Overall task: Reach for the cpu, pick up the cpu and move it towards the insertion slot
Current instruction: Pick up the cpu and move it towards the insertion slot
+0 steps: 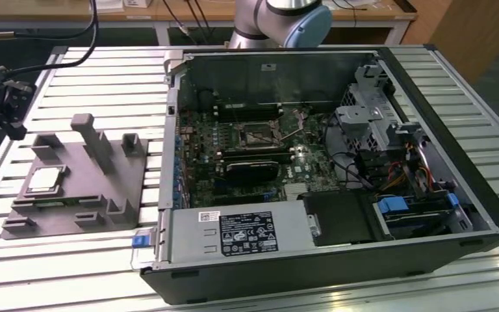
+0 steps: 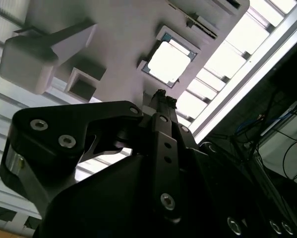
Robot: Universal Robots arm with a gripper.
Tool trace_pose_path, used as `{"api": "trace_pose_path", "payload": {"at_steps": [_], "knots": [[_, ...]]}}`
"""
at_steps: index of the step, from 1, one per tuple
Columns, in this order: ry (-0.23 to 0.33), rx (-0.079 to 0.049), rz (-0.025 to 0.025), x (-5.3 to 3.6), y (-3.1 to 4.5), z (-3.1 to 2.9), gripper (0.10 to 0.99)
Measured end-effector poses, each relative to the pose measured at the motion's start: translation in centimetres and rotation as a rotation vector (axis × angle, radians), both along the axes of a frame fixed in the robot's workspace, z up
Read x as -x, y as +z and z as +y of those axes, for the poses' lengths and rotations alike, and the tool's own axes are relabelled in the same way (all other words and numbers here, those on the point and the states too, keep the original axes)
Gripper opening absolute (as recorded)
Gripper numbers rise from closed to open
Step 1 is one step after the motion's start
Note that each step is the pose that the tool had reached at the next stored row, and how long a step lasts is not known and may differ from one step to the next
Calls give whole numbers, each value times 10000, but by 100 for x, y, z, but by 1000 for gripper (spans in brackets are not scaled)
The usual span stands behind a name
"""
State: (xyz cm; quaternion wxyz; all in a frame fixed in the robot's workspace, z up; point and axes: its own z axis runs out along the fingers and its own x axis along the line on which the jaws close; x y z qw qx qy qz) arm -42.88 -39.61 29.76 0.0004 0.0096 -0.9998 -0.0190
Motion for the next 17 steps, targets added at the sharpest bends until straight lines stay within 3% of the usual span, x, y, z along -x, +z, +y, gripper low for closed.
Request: {"api": "trace_pose_path", "payload": {"at_steps": [17], "knots": [[53,0,0,25,-310,-77,106]]}}
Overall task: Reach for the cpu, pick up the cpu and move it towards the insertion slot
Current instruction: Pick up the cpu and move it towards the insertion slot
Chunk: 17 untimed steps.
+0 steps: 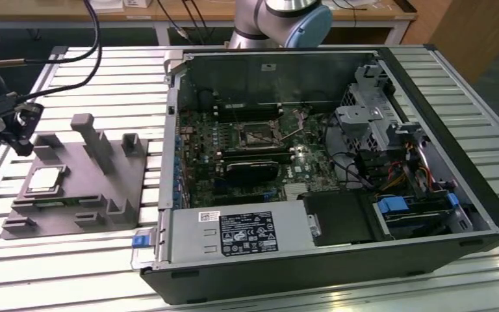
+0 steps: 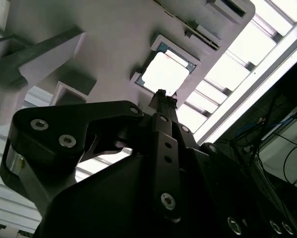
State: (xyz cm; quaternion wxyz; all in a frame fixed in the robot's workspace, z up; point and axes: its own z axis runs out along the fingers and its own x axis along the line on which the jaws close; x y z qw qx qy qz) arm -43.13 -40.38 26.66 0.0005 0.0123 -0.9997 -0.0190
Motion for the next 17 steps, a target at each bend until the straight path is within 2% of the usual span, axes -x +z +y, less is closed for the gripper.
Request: {"api": "trace_pose_path", "payload": {"at_steps": [17], "knots": [[44,0,0,4,-308,-37,106]]}}
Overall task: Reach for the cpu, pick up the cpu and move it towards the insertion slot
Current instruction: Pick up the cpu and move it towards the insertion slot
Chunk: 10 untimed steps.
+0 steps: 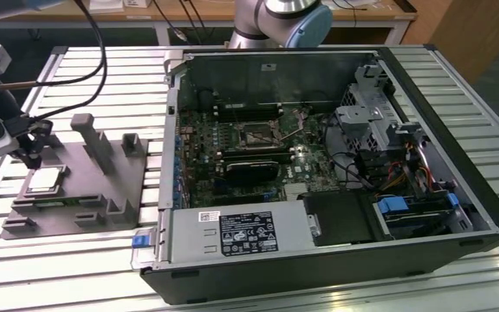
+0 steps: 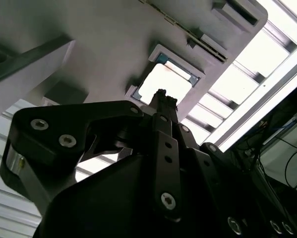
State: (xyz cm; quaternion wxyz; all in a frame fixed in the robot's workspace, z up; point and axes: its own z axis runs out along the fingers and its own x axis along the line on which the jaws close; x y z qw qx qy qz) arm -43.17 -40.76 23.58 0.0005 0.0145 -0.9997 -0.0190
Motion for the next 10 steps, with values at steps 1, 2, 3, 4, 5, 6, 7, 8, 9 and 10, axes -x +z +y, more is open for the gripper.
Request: {"api": "trace_pose_path", "payload": {"at_steps": [1,2,3,4,5,6,7,8,9,10], "knots": [[5,0,-1,2,-18,-1,106],[12,0,0,5,-36,-1,106],[18,0,0,9,-54,-1,106],[29,1,1,17,-73,-1,106],[42,1,1,25,-91,-1,106],[54,0,0,34,-109,-1,106],[64,0,0,45,-128,-1,106],[74,0,-1,55,-146,-1,106],[84,0,1,66,-164,-1,106],[93,-1,-1,75,-183,-1,106]]}}
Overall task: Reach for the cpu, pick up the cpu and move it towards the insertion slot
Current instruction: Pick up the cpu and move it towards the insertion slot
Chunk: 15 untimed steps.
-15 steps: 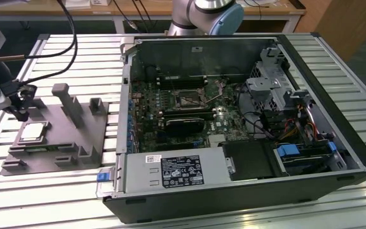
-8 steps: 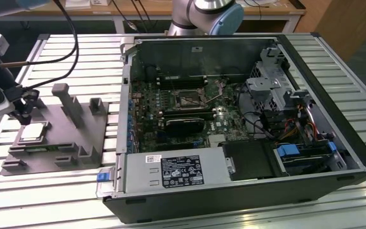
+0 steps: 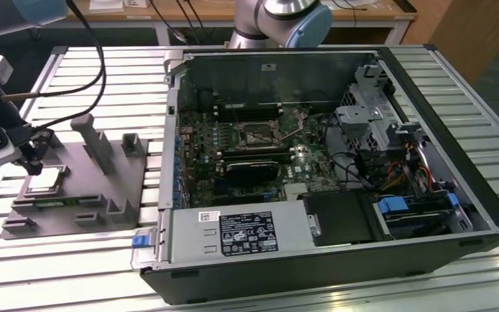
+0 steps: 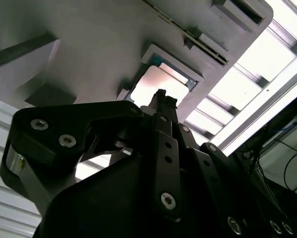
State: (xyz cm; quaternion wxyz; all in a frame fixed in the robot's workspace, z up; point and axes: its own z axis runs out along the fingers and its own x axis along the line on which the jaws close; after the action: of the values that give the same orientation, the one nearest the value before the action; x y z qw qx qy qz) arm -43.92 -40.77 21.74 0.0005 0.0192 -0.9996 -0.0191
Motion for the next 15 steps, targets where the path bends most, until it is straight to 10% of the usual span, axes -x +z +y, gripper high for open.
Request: {"api": "trace_pose_path", "payload": {"at_steps": [15], "knots": [[65,1,2,29,-166,0,106]]}}
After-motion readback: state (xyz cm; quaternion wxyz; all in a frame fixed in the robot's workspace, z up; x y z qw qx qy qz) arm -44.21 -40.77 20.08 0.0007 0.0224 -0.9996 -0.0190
